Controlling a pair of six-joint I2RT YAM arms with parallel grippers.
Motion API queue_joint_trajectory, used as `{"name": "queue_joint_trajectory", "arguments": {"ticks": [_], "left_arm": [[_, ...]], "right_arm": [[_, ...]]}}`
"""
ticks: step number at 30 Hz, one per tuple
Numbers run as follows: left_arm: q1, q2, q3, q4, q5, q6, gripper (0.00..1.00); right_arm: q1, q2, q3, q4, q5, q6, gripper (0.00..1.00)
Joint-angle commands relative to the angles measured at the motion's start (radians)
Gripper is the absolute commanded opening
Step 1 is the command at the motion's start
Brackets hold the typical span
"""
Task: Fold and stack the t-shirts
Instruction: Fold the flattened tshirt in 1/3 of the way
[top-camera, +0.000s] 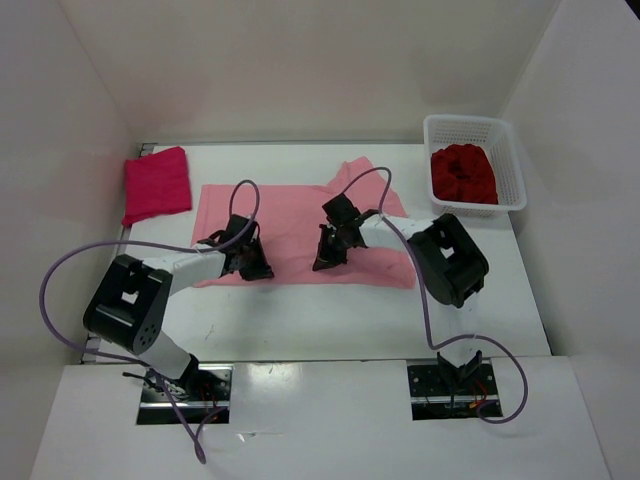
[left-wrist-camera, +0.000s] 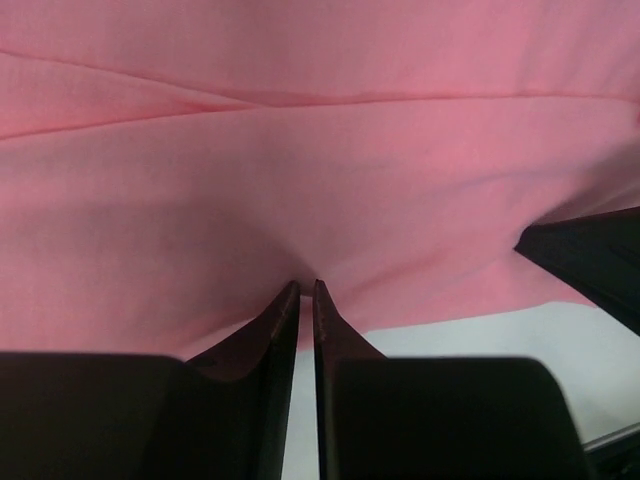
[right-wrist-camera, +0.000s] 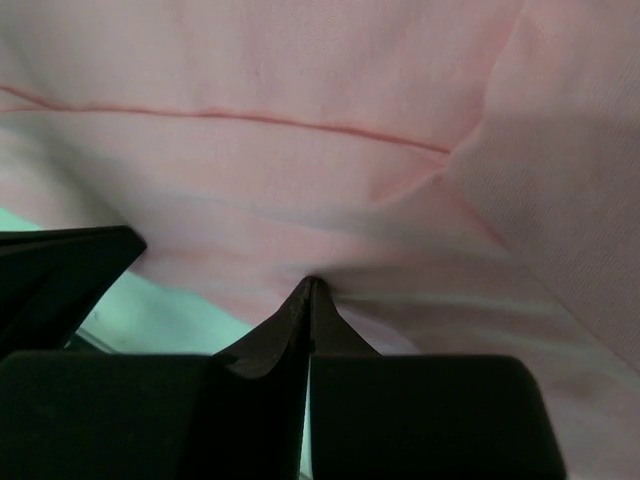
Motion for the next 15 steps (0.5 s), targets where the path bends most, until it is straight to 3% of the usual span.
{"name": "queue_joint_trajectory", "arguments": {"ticks": [1, 5, 15], "left_arm": [[0.010, -0.014, -0.085, -0.032, -0.015, -0.042, 0.18], [0.033, -0.037, -0.140, -0.053, 0.064, -0.079, 0.18], [0.033, -0.356, -0.340, -0.170, 0.150, -0.158, 0.18]], "right_arm": [[-0.005, 0.003, -0.074, 0.028, 0.056, -0.018, 0.00], [0.005, 0.003, -0.119, 0.007, 0.065, -0.043, 0.00], [0.032, -0.161, -0.329, -0.045, 0.015, -0.043, 0.00]]}}
